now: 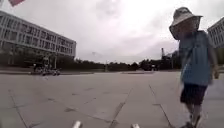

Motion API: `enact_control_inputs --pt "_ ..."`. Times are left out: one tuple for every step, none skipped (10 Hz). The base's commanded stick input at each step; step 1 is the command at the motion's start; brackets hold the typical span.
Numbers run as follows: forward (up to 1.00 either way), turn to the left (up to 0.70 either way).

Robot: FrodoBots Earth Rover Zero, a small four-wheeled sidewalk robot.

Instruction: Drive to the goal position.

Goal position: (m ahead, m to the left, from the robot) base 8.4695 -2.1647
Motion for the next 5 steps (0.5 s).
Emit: enact_control_inputs --pt "0.7 0.0" --pt "0.7 0.0" --pt "0.52 0.0" --pt "0.07 0.0" --pt "0.06 0.0"
